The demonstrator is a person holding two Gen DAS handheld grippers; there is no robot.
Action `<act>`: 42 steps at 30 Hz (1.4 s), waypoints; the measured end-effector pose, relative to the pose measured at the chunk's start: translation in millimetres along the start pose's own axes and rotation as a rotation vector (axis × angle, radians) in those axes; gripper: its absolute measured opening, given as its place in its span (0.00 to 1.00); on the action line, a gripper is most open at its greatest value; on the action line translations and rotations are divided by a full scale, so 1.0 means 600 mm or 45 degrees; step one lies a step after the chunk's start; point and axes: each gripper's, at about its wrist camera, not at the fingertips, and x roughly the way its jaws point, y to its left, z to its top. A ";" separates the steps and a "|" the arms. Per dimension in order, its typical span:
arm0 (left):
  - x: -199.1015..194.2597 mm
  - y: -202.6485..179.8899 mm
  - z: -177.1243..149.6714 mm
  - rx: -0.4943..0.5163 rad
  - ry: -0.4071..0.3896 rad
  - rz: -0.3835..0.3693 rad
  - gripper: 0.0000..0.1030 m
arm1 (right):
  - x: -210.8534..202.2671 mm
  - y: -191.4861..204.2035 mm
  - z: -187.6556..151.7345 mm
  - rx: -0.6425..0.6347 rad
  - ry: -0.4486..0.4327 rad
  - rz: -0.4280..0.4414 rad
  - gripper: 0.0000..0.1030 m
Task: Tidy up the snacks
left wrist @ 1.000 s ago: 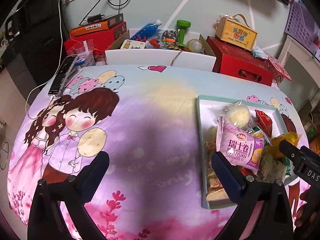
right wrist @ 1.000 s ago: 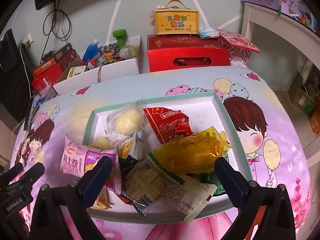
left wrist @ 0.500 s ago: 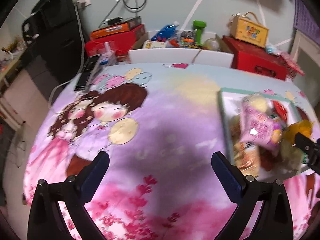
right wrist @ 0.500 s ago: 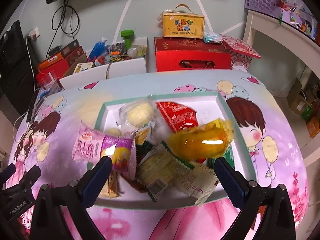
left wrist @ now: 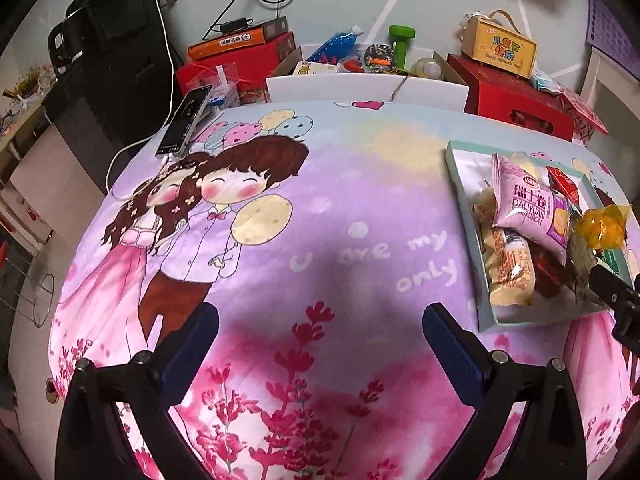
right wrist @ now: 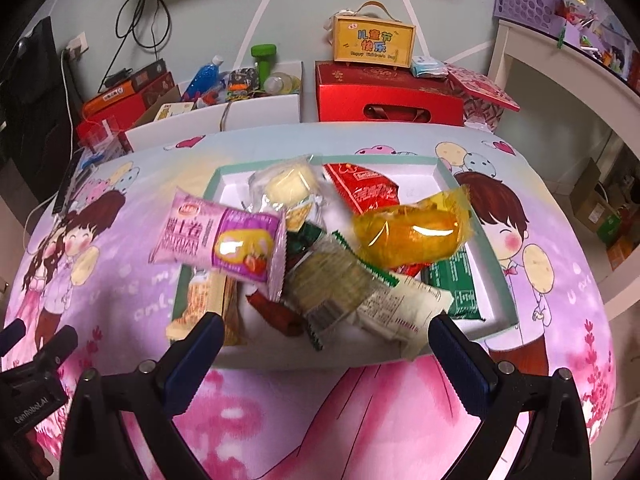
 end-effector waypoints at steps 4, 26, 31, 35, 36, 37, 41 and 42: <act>0.003 0.007 -0.010 0.006 0.019 0.008 0.99 | -0.003 0.009 -0.011 -0.019 0.004 -0.006 1.00; 0.014 0.019 -0.019 -0.012 0.041 -0.032 0.99 | -0.012 0.032 -0.037 -0.064 0.009 -0.002 1.00; 0.021 0.014 -0.019 -0.002 0.053 -0.026 0.99 | -0.009 0.034 -0.037 -0.071 0.011 0.003 1.00; 0.022 0.011 -0.019 0.002 0.058 -0.021 0.99 | -0.008 0.030 -0.036 -0.065 0.011 0.002 1.00; 0.023 0.011 -0.019 0.001 0.060 -0.021 0.99 | -0.007 0.029 -0.036 -0.062 0.011 0.002 1.00; 0.024 0.012 -0.018 -0.002 0.064 -0.021 0.99 | -0.007 0.028 -0.036 -0.057 0.011 0.005 1.00; 0.030 0.014 -0.018 -0.013 0.082 -0.020 0.99 | -0.004 0.023 -0.036 -0.047 0.016 0.007 1.00; 0.031 0.014 -0.018 -0.012 0.084 -0.019 0.99 | -0.003 0.021 -0.036 -0.045 0.019 0.007 1.00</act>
